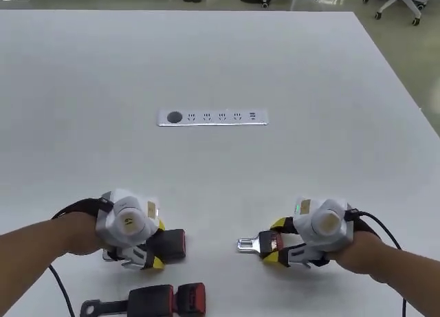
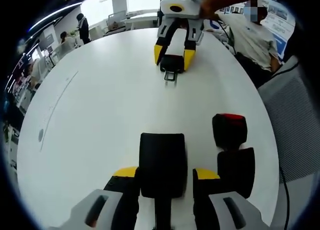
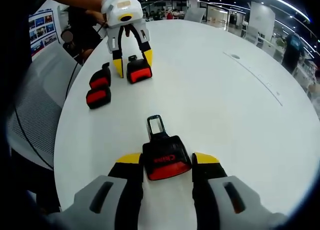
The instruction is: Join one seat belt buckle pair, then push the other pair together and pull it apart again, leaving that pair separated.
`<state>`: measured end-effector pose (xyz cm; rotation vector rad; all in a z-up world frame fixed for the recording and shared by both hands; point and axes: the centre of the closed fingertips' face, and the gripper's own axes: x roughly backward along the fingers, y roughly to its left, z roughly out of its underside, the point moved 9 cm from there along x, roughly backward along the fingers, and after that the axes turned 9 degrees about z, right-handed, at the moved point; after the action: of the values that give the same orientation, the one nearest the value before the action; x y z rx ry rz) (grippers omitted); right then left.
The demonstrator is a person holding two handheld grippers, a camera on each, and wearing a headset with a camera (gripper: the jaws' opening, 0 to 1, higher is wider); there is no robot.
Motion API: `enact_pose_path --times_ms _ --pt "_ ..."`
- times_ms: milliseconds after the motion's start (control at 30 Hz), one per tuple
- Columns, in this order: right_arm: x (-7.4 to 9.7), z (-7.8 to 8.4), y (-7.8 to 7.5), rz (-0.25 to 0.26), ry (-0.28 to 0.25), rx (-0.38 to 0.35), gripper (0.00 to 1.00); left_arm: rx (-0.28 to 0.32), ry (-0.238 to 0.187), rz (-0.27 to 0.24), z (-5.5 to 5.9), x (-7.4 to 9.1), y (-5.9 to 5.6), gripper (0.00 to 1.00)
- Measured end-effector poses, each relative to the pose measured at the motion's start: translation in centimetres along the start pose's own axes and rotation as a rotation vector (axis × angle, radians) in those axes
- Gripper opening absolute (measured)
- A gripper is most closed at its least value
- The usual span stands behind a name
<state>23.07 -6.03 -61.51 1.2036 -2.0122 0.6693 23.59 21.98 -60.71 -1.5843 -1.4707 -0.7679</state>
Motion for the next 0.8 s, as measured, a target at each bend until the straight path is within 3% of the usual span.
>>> enact_pose_path --times_ms 67,133,200,367,433,567,733,800 --pt "-0.2 0.2 -0.3 0.040 0.001 -0.017 0.38 0.044 -0.003 0.014 0.0 0.1 -0.2 0.50" --pt "0.0 -0.1 -0.7 0.076 -0.031 -0.045 0.45 0.035 -0.011 -0.009 -0.1 0.4 -0.2 0.53" --pt "0.2 -0.4 -1.0 0.103 -0.055 -0.085 0.51 0.093 -0.070 -0.025 -0.4 0.8 -0.2 0.55" --pt "0.9 -0.8 -1.1 0.167 -0.063 -0.107 0.60 0.201 -0.152 -0.072 0.0 1.6 0.4 0.71" --pt "1.1 -0.8 -1.2 0.197 -0.077 -0.142 0.64 0.245 -0.166 -0.089 0.4 1.8 0.7 0.74" --pt "1.6 -0.7 -1.0 0.261 -0.107 -0.212 0.68 0.247 -0.188 -0.127 0.5 2.7 0.3 0.76" --pt "2.7 -0.9 -0.7 0.355 -0.171 -0.310 0.72 0.370 -0.278 -0.182 0.6 4.0 -0.2 0.84" --pt "3.0 -1.0 -0.6 0.380 -0.176 -0.325 0.76 0.387 -0.287 -0.198 0.7 4.4 -0.6 0.84"
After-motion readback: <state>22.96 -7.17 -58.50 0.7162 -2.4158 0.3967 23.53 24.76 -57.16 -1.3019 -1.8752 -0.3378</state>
